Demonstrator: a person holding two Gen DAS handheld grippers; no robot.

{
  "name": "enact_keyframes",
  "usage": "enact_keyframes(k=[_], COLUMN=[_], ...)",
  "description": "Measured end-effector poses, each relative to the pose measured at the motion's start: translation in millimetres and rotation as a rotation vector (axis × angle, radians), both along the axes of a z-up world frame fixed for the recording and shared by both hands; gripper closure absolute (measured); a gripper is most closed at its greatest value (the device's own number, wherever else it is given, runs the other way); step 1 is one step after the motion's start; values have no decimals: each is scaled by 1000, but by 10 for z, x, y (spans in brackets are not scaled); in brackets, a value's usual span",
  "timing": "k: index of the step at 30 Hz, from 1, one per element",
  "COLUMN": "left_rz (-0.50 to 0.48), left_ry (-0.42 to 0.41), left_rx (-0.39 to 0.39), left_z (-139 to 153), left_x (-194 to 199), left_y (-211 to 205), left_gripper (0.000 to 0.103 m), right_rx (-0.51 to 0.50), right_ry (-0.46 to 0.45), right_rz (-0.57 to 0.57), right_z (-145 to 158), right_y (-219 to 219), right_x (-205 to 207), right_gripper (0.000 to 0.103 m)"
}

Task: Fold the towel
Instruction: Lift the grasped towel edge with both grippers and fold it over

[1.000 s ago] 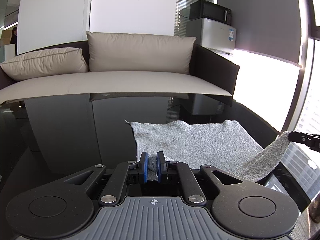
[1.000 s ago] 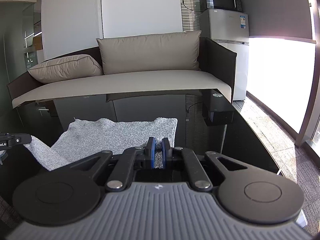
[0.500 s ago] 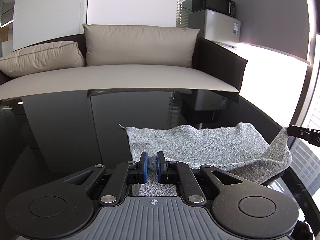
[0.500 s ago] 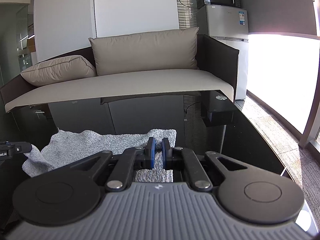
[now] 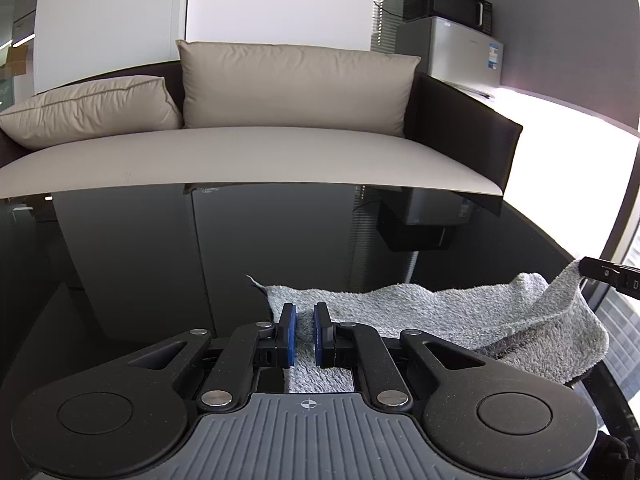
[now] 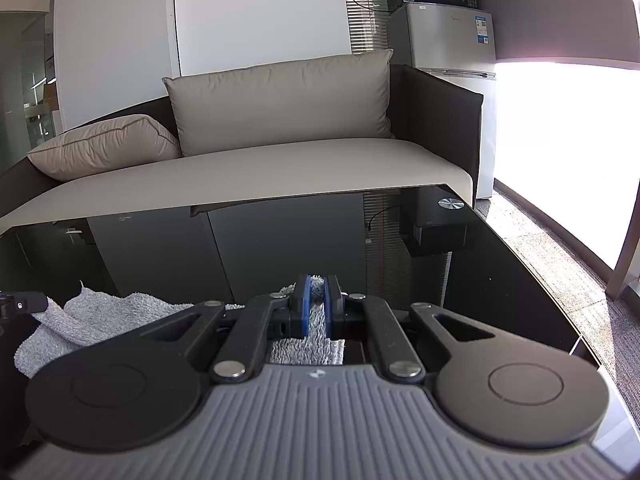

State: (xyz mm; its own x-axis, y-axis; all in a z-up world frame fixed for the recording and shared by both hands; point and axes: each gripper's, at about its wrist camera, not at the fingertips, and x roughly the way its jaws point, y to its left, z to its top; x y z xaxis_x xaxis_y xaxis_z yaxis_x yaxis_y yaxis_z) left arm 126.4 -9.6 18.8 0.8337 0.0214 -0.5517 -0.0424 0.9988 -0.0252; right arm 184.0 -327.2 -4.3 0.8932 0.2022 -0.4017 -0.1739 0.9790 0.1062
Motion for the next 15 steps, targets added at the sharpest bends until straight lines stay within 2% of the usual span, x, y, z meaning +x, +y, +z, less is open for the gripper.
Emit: enact_keyframes(k=[15], left_rz=[36], left_ry=[12], left_rx=[-1], left_z=[14], left_x=[230], left_y=[70], left_gripper=[94], right_rx=[23], right_ry=[57], right_rz=[-19], right_z=[-109], right_y=[22], right_x=[282], right_gripper=[96])
